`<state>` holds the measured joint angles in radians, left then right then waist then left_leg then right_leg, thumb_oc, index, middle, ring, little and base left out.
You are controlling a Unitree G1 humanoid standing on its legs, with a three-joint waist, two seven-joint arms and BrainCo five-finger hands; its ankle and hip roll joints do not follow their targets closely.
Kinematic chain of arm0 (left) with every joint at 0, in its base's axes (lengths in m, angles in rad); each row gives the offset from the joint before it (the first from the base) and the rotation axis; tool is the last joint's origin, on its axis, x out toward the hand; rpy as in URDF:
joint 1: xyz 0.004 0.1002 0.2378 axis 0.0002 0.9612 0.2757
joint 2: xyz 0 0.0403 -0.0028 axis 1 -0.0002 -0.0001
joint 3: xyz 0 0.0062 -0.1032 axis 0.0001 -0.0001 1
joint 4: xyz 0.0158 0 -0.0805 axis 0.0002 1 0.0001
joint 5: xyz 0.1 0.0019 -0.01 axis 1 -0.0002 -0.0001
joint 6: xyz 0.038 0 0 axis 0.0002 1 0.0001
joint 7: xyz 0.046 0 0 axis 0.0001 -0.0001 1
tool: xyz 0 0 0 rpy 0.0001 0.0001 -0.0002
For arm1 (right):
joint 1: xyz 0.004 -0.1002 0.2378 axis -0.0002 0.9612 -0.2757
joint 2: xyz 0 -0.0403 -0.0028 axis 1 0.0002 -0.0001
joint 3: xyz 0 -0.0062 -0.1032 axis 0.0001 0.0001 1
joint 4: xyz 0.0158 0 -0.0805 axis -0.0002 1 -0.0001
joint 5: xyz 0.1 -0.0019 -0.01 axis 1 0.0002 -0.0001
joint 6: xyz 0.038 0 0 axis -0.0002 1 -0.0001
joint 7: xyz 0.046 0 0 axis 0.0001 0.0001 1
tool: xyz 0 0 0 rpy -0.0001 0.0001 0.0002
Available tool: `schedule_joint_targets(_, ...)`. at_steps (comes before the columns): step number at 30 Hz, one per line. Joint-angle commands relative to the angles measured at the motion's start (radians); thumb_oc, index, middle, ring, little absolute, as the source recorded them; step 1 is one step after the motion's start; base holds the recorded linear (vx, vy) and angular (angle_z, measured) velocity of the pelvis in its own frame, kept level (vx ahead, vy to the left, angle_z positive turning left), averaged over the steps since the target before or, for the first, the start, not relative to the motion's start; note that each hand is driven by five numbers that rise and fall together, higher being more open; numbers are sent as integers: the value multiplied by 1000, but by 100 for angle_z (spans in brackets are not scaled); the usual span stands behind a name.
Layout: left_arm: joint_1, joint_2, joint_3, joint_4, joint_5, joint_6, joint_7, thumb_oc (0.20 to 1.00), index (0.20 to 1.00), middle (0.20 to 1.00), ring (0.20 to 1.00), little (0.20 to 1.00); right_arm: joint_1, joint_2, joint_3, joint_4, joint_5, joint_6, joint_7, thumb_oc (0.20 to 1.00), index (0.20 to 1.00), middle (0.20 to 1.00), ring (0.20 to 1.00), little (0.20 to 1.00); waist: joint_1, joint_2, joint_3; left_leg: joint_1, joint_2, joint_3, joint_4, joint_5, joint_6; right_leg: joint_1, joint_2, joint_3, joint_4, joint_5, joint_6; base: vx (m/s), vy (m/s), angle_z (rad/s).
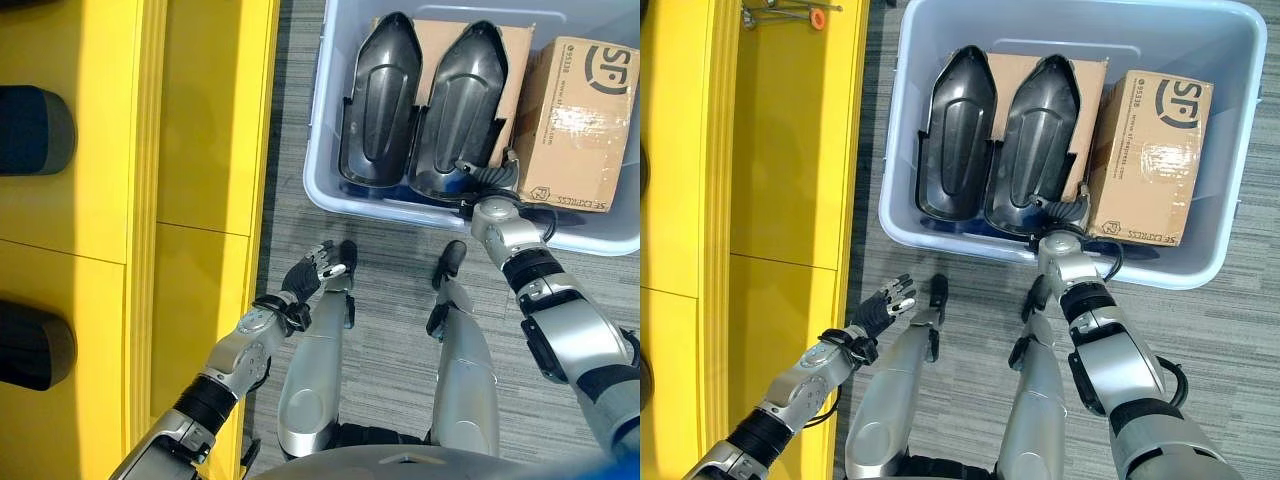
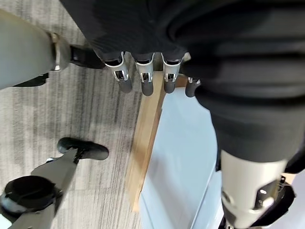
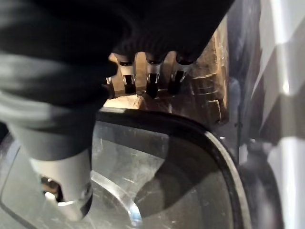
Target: Move parts from the plastic box to the shelf.
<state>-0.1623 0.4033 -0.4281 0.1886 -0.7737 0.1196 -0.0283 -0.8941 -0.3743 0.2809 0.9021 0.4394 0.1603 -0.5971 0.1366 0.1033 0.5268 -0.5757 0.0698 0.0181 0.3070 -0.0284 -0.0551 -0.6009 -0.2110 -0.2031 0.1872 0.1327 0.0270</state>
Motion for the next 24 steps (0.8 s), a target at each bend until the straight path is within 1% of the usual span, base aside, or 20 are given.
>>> schedule_joint_targets(1, 58, 31, -32, -85, 1, -19, -28, 1000, 1000, 1000, 1000, 1000, 49, 23, 14, -39, -10, 43, 28, 1000, 1000, 1000, 1000, 1000, 32, 19, -7, -25, 64, 17, -58, 17, -14, 39, -73, 24, 179, -212, 92, 33, 18, 1)
schedule_joint_targets(5, 64, 35, -36, -87, -4, -25, -33, 1000, 1000, 1000, 1000, 1000, 63, 29, 15, -24, -59, 46, -13, 1000, 1000, 1000, 1000, 1000, 32, 30, -7, -36, 58, 12, -48, 12, -9, 28, -73, 28, 190, -215, 89, 26, 16, 0)
schedule_joint_targets(8, 66, 38, -41, -85, -2, -31, -38, 1000, 1000, 1000, 1000, 1000, 55, 26, 20, 5, -127, 62, -63, 1000, 1000, 1000, 1000, 1000, 36, 34, -7, -44, 56, 10, -40, 9, -7, 23, -76, 27, 193, -215, 91, 10, 2, 1)
schedule_joint_targets(10, 65, 37, -54, -79, -6, -43, -30, 1000, 1000, 1000, 1000, 1000, 39, 17, 31, 39, -199, 86, -98, 1000, 1000, 1000, 1000, 1000, 39, 38, -7, -52, 53, 7, -34, 8, -6, 19, -78, 25, 196, -215, 92, 17, 4, 2)
schedule_joint_targets(13, 60, 35, -64, -70, -7, -53, -31, 1000, 1000, 1000, 1000, 1000, 17, 0, 56, 88, -299, 139, -123, 1000, 1000, 1000, 1000, 1000, 44, 43, -7, -65, 51, 6, -27, 9, -5, 12, -80, 23, 200, -214, 92, 0, 0, 0)
schedule_joint_targets(14, 60, 36, -72, -67, -9, -57, -33, 1000, 1000, 1000, 1000, 1000, 8, -9, 75, 112, -372, 175, -136, 1000, 1000, 1000, 1000, 1000, 47, 46, -7, -67, 49, 5, -25, 10, -4, 11, -82, 21, 201, -214, 93, 0, 0, 0)
schedule_joint_targets(16, 59, 35, -77, -62, -7, -62, -36, 1000, 1000, 1000, 1000, 1000, 2, -16, 97, 129, -405, 205, -145, 1000, 1000, 1000, 1000, 1000, 48, 47, -7, -70, 50, 6, -25, 11, -3, 10, -83, 19, 201, -213, 94, 0, 0, 0)
schedule_joint_targets(17, 57, 36, -85, -57, -7, -69, -37, 1000, 1000, 1000, 1000, 1000, -7, -26, 124, 155, -434, 247, -140, 266, 266, 266, 266, 266, 51, 50, -7, -74, 49, 5, -24, 12, -1, 8, -85, 17, 201, -212, 95, 0, 0, 0)
schedule_joint_targets(18, 56, 36, -87, -54, -7, -71, -39, 1000, 1000, 1000, 1000, 1000, -10, -28, 131, 163, -443, 260, -138, 200, 200, 200, 200, 200, 52, 51, -7, -76, 49, 5, -24, 13, -1, 7, -86, 17, 202, -212, 95, 0, 0, 0)
schedule_joint_targets(19, 55, 35, -92, -48, -7, -76, -44, 1000, 1000, 1000, 1000, 1000, -16, -35, 150, 185, -459, 289, -146, 200, 200, 200, 200, 200, 56, 53, -7, -80, 48, 4, -21, 14, 0, 6, -88, 14, 204, -211, 95, 0, 0, 0)
schedule_joint_targets(21, 56, 36, -101, -49, -5, -81, -43, 1000, 1000, 1000, 1000, 1000, -24, -46, 162, 210, -485, 305, -167, 200, 200, 200, 200, 200, 61, 58, -7, -85, 46, 0, -19, 15, 2, 5, -91, 12, 205, -212, 96, 35, 8, 5)
schedule_joint_targets(24, 55, 48, -115, -45, -11, -89, -43, 1000, 1000, 1000, 1000, 1000, -54, -72, 165, 256, -461, 319, -191, 200, 200, 200, 200, 200, 73, 65, -7, -95, 42, -11, -16, 18, 4, 4, -95, 4, 211, -215, 97, 28, -5, 10)
